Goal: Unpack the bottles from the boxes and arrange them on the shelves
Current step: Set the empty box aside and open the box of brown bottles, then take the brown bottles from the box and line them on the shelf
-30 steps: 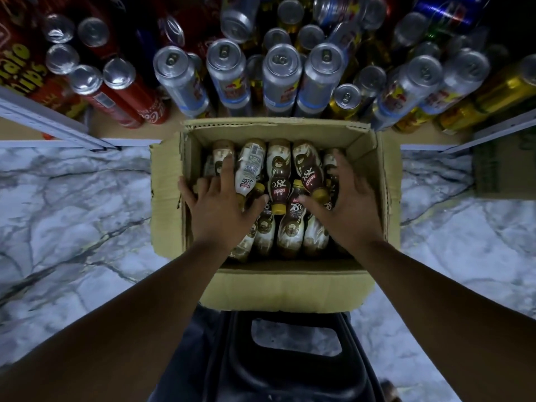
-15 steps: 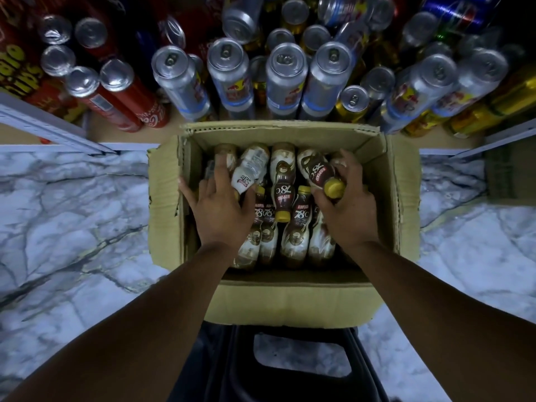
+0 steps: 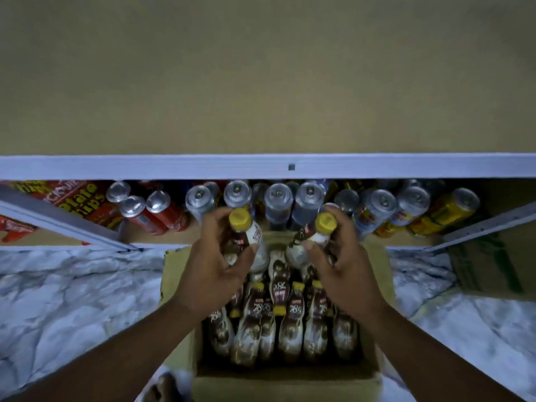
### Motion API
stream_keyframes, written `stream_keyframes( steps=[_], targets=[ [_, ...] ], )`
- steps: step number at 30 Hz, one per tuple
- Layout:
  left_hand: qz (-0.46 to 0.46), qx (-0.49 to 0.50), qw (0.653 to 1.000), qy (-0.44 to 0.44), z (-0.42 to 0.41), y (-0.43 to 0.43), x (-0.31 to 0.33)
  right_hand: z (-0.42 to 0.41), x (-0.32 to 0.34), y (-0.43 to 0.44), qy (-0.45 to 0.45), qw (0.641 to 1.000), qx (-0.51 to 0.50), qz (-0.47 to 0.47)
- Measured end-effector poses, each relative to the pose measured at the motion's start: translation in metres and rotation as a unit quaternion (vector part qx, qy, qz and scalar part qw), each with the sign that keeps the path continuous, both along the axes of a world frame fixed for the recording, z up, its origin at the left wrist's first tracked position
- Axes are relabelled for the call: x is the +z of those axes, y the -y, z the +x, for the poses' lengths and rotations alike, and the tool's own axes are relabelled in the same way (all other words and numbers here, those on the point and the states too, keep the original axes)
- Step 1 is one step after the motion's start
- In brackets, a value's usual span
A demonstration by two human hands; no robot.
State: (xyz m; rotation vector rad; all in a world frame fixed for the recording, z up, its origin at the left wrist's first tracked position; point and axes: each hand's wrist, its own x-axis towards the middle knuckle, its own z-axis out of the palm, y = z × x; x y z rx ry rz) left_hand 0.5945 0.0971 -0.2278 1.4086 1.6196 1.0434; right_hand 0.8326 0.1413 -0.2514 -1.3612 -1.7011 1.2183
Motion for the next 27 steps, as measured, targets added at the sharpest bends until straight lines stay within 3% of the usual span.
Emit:
stream_keyframes(
  steps=[9,27],
  targets=[
    [0.040,-0.088,0.995,-0.030,-0.006,-0.004,0.071,-0.001,0.077,-0.009,-0.009,0.996,0.063,0.066],
    [0.138,-0.044,0.989,-0.042,0.003,-0.011,0.174,-0.023,0.186,-0.005,0.072,0.972,-0.004,0.224]
  ],
)
